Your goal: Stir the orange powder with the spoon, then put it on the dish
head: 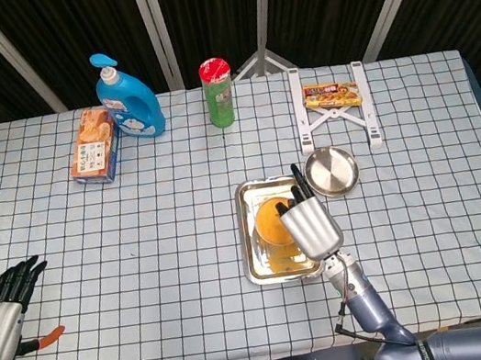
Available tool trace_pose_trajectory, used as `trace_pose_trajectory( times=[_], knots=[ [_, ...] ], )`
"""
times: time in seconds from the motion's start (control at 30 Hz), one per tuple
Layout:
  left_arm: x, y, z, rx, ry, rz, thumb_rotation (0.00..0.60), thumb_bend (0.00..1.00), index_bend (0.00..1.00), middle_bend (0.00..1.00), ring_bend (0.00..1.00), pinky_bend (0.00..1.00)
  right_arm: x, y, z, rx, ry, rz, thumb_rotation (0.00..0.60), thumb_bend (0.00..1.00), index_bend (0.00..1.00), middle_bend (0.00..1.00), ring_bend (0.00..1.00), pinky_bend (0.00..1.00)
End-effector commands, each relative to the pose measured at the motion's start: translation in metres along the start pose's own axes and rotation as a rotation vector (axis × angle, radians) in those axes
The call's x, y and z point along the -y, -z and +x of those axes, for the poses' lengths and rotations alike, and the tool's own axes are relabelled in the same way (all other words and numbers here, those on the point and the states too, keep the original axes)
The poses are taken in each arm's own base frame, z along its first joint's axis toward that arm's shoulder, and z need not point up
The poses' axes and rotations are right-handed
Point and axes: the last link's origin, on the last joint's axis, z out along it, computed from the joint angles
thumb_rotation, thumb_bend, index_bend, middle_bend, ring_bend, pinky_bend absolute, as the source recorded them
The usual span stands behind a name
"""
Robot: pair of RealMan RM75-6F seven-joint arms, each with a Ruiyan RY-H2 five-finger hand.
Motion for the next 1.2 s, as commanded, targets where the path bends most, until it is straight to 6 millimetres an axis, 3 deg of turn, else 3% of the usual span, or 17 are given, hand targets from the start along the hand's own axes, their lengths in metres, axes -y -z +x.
trace_pose_trajectory(
  times=[0.03,0.33,0.63,0.93,1.07,1.2],
  knots=[
    [0.0,0.0,0.0,0.001,0.002,-0.001,0.6,0.0,0.0,0.0,0.0,0.0,0.0,0.006,-0.008,0.002,0.082,0.044,0.6,0.84,0.77,0.7,0.37,0.0],
    [0.0,0.0,0.0,0.001,0.003,0.001,0.6,0.0,0.0,0.0,0.0,0.0,0.002,0.009,-0.011,-0.011,0.095,0.079,0.6,0.84,0.77,0.7,0.39,0.0],
    [0.0,0.0,0.0,0.002,0.004,0.001,0.6,0.0,0.0,0.0,0.0,0.0,-0.009,-0.002,0.0,0.001,-0.044,-0.036,0.6,0.84,0.77,0.7,0.39,0.0],
    [0.001,-0.001,-0.001,0.007,0.004,0.006,0.6,0.0,0.0,0.0,0.0,0.0,-0.058,-0.031,0.009,-0.006,-0.14,-0.256,0.6,0.84,0.77,0.7,0.39,0.0],
    [0.0,-0.001,0.0,0.007,0.005,0.007,0.6,0.0,0.0,0.0,0.0,0.0,-0.083,-0.037,-0.002,0.035,-0.197,-0.377,0.6,0.84,0.77,0.7,0.39,0.0],
    [0.001,-0.001,-0.001,0.01,0.008,0.011,0.6,0.0,0.0,0.0,0.0,0.0,-0.101,-0.036,-0.025,0.117,-0.267,-0.495,0.6,0.84,0.77,0.7,0.39,0.0]
  ],
)
